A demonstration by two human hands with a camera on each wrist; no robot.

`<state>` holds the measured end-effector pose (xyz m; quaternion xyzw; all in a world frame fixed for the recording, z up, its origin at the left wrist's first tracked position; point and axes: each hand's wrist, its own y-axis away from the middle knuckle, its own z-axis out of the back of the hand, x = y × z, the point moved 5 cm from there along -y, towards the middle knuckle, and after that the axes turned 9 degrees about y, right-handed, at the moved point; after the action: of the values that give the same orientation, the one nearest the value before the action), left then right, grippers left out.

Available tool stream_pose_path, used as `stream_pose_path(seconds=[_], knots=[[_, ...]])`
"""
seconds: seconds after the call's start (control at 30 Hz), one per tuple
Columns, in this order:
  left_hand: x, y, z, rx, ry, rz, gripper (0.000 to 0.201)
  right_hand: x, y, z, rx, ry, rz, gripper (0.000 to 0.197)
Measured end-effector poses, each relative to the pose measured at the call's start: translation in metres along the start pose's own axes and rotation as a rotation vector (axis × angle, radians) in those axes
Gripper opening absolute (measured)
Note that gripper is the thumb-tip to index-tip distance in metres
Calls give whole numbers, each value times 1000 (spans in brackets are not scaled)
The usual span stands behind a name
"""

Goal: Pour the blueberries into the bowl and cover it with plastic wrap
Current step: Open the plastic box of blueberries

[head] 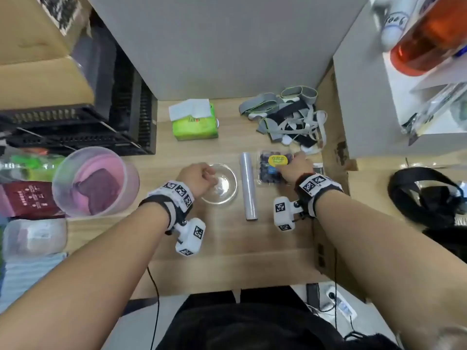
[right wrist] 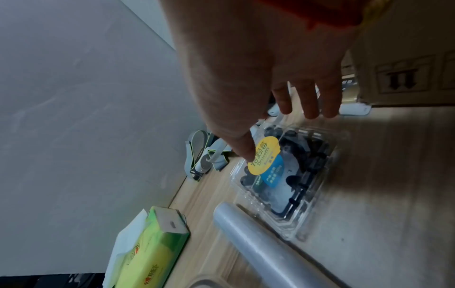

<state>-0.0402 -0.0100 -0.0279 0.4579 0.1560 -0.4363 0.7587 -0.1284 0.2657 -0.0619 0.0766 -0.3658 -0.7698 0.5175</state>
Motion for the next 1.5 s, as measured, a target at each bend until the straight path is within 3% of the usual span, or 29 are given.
stream_pose_path(seconds=[0.1, 0.23, 0.43, 0.6, 0.7, 0.8, 0.87, 1.0, 1.1, 1.13, 1.3, 1.4, 1.5], knots=[[-26, -26, -9, 10, 93, 9, 15, 8, -7, 1, 59, 65, -36, 88], [-35, -58, -26, 44, 290, 104, 16, 13, -21, -6, 58, 74, -57, 93], [-30, -79, -44, 86, 336, 133, 9, 1, -32, -17, 36, 25, -50, 114], [-21, -78, -50, 112, 325, 163, 10, 9, -29, -9, 30, -33, -24, 79], [-23, -77, -48, 136, 358, 173, 14, 18, -24, 7, -59, -108, 12, 77], [-30, -76, -43, 147, 383, 153, 27, 28, -17, 26, -163, -188, 87, 80], [-36, -76, -40, 131, 379, 137, 46, 39, -12, 33, -157, -219, 146, 79], [-48, -75, -30, 103, 511, 157, 84, 79, 3, 27, 24, -253, 280, 84], [-46, -80, -19, 57, 603, 128, 88, 94, -2, 5, 144, -319, 334, 111], [-43, -82, -13, 26, 602, 118, 88, 98, -2, 1, 158, -325, 354, 111], [-36, -81, 8, -86, 446, 92, 98, 116, 20, 7, -1, -263, 511, 77], [-38, -76, 15, -159, 404, 92, 86, 129, 32, 10, -87, -90, 638, 42], [-35, -78, 16, -192, 400, 95, 74, 134, 34, 11, -139, -24, 635, 10]])
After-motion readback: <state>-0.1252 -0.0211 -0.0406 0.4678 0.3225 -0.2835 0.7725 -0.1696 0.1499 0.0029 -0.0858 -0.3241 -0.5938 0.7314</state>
